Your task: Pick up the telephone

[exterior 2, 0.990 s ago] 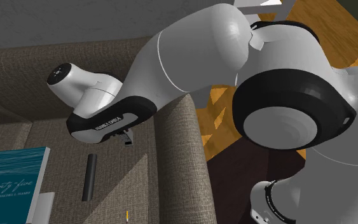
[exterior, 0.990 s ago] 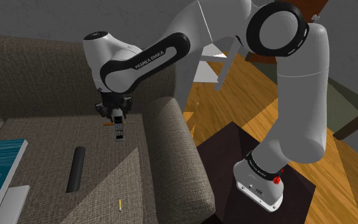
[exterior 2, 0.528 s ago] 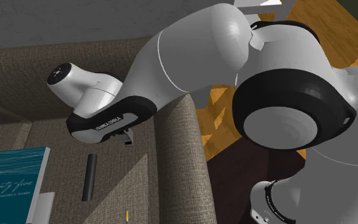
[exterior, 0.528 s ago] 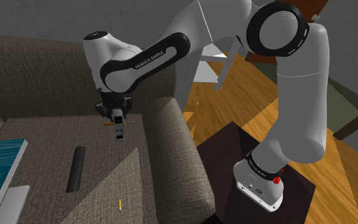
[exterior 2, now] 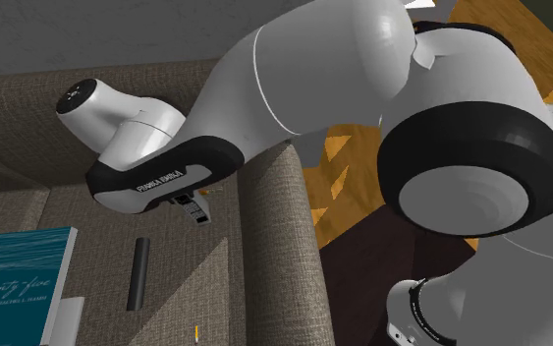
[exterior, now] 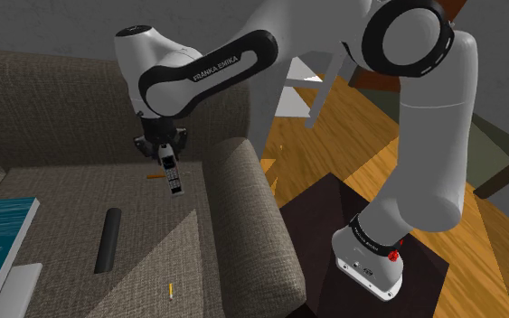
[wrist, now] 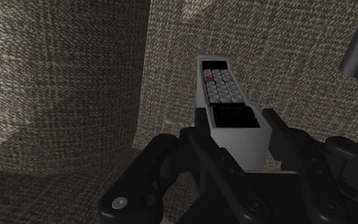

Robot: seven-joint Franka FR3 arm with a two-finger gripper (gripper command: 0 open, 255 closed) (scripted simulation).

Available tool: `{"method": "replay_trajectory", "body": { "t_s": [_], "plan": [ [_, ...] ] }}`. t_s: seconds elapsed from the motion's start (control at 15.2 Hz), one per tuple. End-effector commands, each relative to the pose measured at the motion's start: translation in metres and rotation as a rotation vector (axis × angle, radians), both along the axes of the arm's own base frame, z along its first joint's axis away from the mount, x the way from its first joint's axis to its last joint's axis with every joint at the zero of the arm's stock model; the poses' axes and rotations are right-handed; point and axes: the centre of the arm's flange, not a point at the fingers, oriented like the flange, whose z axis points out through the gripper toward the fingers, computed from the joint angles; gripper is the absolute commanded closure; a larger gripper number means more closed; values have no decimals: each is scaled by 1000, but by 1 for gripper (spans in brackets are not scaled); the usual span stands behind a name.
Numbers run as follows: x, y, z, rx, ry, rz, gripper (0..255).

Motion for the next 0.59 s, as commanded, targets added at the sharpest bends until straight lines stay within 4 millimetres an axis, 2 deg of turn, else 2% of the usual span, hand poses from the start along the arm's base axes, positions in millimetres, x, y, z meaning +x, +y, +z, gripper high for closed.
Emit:
{"method": "replay_trajectory", "body": {
  "t_s": [0.0,0.4,0.53],
  "plan": [
    [-1,0,11,0,0,0,255],
    [-1,0,42,0,0,0,255],
    [-1,0,43,0,0,0,255]
  ]
}}
